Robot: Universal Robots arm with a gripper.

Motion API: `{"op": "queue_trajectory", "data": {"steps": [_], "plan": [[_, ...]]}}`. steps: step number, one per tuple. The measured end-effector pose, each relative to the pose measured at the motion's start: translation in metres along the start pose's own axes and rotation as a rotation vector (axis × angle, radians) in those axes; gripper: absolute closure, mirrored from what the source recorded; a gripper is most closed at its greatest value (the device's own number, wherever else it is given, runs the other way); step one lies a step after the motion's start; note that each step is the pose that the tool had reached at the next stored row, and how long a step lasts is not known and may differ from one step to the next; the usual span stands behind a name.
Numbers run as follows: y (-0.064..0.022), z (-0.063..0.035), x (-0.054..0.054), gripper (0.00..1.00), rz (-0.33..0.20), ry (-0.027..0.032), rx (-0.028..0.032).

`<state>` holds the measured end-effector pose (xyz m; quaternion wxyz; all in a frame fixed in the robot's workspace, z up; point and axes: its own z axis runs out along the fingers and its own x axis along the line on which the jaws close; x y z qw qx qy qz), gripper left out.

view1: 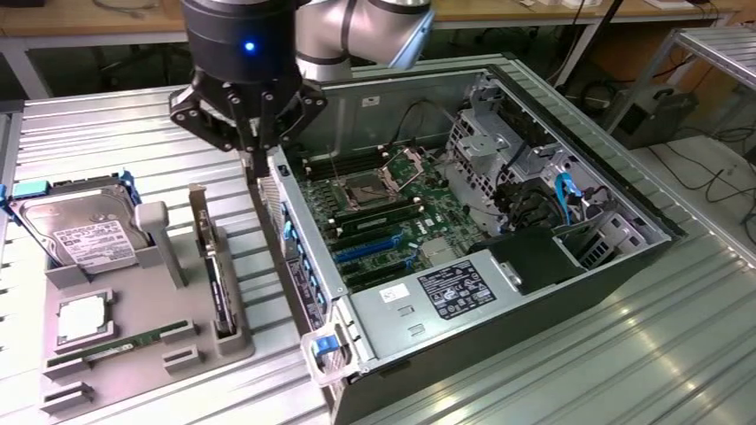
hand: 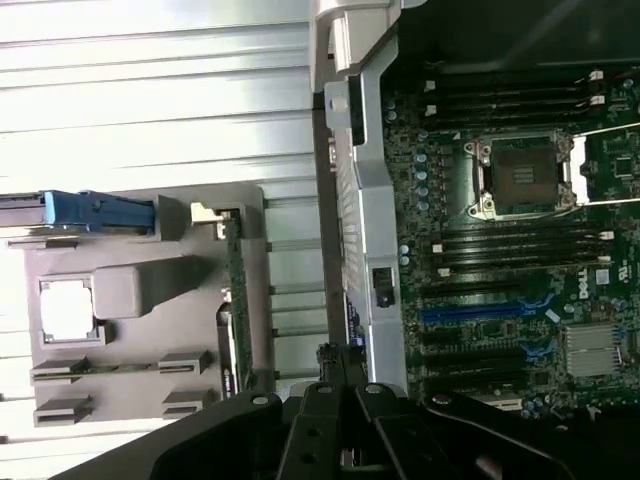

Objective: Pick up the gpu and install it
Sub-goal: 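Reach for the gpu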

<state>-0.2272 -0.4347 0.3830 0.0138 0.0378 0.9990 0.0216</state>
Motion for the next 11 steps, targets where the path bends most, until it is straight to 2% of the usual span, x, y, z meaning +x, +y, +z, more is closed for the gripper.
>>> {"op": "queue_trajectory", "data": {"steps": [2, 5, 7, 9, 11], "plan": [[-0.0035, 0.0043, 0.020, 0.89, 0.000, 0.0000, 0.0001], [-0.0064, 0.0083, 0.037, 0.89, 0.000, -0.0001, 0.0003], [-0.0092, 0.0127, 0.055, 0.89, 0.000, 0.0000, 0.0006], [-0.0106, 0.0159, 0.062, 0.89, 0.000, -0.0002, 0.0005], [-0.0111, 0.0164, 0.062, 0.89, 0.000, -0.0002, 0.0006]]}}
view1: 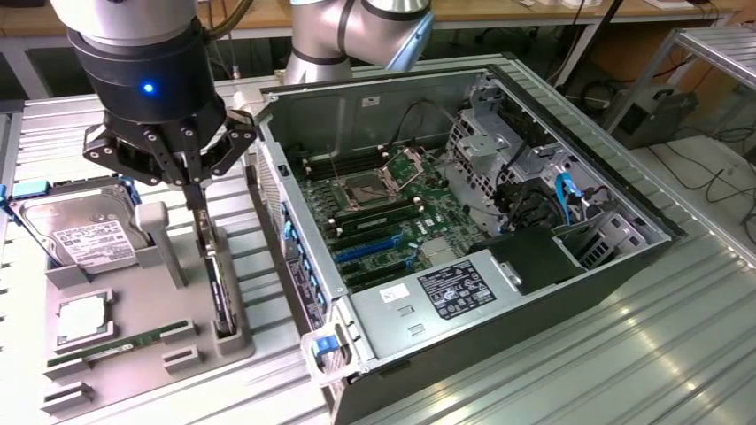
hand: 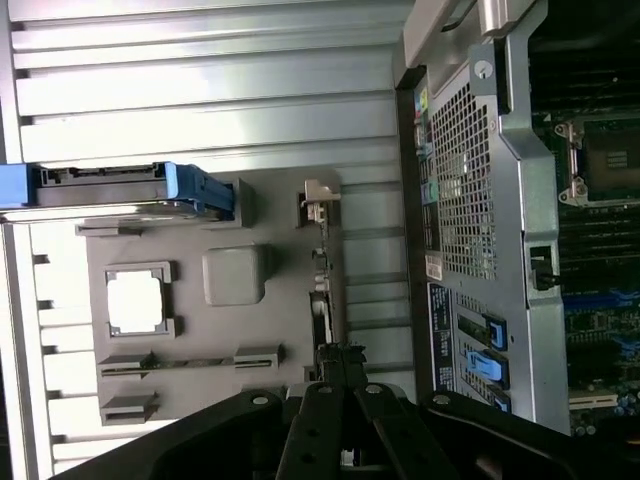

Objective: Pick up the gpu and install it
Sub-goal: 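Reach for the gpu, then pick up the gpu and move the gpu toward the slot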

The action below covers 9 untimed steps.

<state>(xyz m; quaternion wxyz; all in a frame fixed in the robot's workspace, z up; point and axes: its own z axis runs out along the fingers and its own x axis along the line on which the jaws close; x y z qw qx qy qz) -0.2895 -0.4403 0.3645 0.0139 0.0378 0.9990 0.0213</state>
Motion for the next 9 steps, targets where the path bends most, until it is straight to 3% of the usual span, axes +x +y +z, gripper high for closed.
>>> {"op": "queue_trajectory", "data": {"steps": [9], "plan": [[0.0000, 0.0000, 0.0001, 0.89, 0.000, 0.0001, 0.0001]]}}
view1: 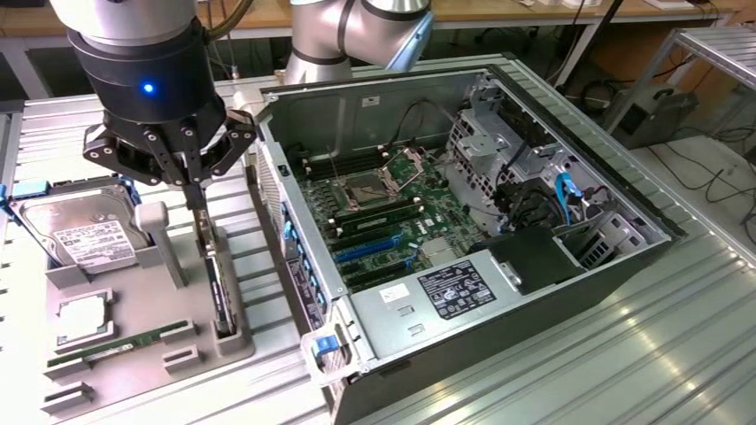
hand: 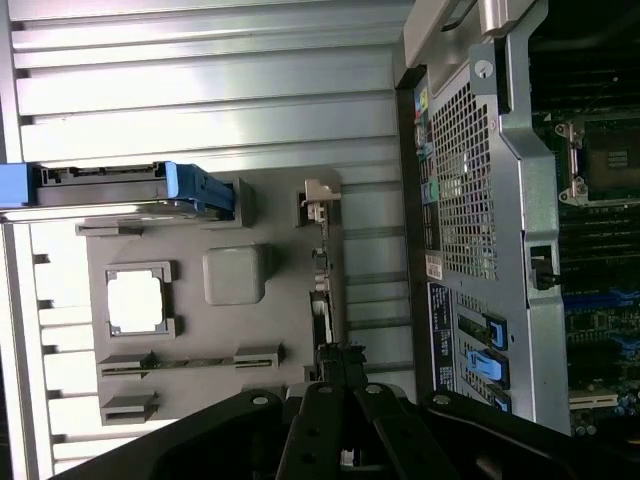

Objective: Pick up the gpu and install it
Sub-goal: 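Pick up the gpu and move the gpu toward the slot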

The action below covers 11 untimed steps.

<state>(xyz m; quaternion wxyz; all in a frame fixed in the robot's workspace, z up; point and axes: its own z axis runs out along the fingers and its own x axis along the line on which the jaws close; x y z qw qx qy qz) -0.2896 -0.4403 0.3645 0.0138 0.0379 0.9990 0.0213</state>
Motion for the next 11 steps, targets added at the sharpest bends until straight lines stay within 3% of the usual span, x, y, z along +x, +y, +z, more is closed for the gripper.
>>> {"op": "queue_trajectory", "data": {"steps": [5, 8, 11], "plan": [[0.0000, 0.0000, 0.0000, 0.89, 0.000, 0.0000, 0.0000], [0.0000, 0.0000, 0.0000, 0.71, 0.000, 0.0000, 0.0000], [-0.0001, 0.0009, 0.0001, 0.64, 0.000, -0.0002, -0.0002]]}}
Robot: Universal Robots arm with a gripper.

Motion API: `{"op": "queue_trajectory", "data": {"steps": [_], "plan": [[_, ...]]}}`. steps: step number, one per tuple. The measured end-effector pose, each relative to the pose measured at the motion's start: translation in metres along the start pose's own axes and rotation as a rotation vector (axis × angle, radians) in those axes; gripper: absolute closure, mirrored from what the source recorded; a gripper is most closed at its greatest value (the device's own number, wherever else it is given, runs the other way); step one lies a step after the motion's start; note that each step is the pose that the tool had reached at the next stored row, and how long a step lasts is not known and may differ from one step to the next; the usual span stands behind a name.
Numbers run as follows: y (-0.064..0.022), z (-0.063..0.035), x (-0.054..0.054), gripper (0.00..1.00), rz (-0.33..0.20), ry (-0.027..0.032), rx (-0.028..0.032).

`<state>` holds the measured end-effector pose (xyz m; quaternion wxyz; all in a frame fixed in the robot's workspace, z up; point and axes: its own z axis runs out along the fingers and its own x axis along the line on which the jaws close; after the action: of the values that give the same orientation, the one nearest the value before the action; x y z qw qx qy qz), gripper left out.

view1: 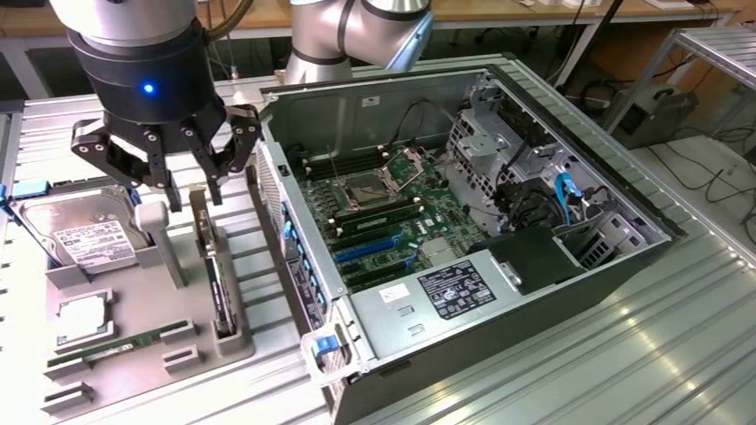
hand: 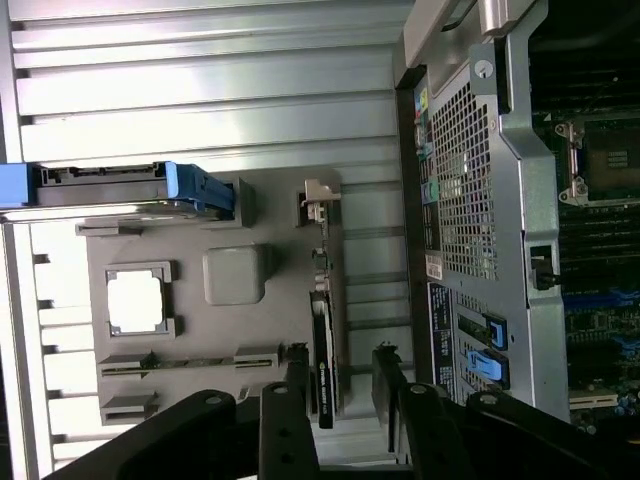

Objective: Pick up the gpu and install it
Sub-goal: 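Pick up the gpu and move the gpu toward the slot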

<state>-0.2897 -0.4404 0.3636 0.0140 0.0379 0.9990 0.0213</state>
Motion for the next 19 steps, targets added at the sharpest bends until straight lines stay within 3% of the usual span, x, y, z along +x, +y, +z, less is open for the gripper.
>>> {"op": "queue_trajectory", "data": {"steps": [1, 19], "plan": [[-0.0002, 0.0013, 0.000, 0.58, 0.000, 0.0000, 0.0000], [-0.0103, 0.0458, 0.003, 0.58, 0.000, 0.0002, 0.0002]]}}
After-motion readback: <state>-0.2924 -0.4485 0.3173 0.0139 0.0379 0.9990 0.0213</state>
